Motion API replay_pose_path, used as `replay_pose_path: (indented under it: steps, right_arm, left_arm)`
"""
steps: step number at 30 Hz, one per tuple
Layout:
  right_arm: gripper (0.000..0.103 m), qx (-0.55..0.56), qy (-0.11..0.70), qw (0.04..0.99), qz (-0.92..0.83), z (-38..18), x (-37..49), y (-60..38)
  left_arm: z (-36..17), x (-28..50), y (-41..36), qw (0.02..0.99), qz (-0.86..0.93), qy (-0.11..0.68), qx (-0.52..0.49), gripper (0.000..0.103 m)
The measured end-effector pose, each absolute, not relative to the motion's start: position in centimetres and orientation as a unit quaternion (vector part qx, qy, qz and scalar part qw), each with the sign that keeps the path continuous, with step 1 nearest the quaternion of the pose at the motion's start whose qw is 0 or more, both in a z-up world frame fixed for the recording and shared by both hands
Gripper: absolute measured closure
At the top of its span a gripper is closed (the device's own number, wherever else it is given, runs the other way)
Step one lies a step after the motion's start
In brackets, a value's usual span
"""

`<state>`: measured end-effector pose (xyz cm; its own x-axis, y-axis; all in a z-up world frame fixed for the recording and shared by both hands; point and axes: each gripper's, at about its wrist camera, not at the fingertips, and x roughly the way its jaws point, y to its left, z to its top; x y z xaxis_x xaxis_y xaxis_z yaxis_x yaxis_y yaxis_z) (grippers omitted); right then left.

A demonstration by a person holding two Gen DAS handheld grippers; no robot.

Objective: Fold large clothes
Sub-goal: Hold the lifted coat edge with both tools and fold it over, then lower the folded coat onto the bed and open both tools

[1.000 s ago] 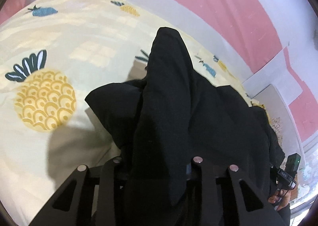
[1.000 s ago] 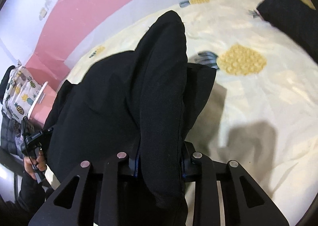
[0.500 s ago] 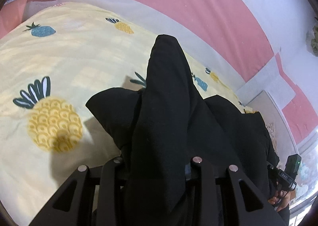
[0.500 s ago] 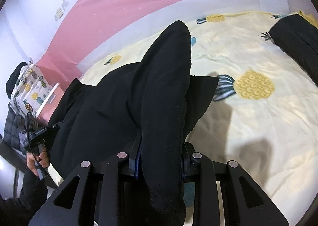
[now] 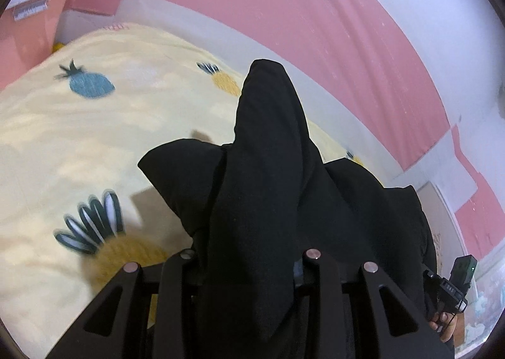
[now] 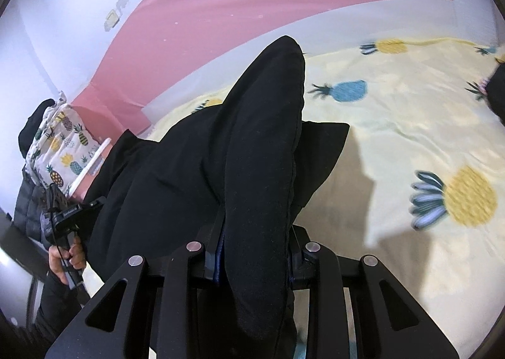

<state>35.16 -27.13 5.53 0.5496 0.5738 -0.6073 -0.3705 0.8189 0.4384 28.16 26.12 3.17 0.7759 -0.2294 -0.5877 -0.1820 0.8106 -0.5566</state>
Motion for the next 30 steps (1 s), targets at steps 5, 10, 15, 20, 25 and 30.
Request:
replay_pose_path:
  steps: [5,10,15,20,25,30]
  right_arm:
    - [0.075,0.141,0.389,0.864,0.288,5.0,38.2,-23.3]
    - [0.075,0.152,0.397,0.854,0.3,2.6,41.1,-19.7]
    - [0.07,0.155,0.445,0.834,0.287,-2.6,44.1,-17.4]
    - [0.047,0.177,0.492,0.815,0.25,-7.4,45.0,-18.5]
    - [0.044,0.129,0.469,0.845,0.224,-4.0,43.1,-20.4]
    - [0.044,0.129,0.404,0.882,0.207,0.6,40.1,-22.3]
  left_arm:
    - [4.3,29.9,30.5,0.896,0.005,0.327,-0.299,0.071]
    - [3.1,31.5,33.3,0.9,0.024,0.325,-0.291,0.071]
    - [-3.6,33.1,36.8,0.881,0.056,0.353,-0.309,0.068]
    - [-8.7,31.9,39.2,0.86,0.057,0.336,-0.38,0.043]
    - [-7.6,30.1,40.0,0.847,0.064,0.328,-0.413,0.04]
    - [-4.7,26.1,40.4,0.867,0.116,0.263,-0.407,0.043]
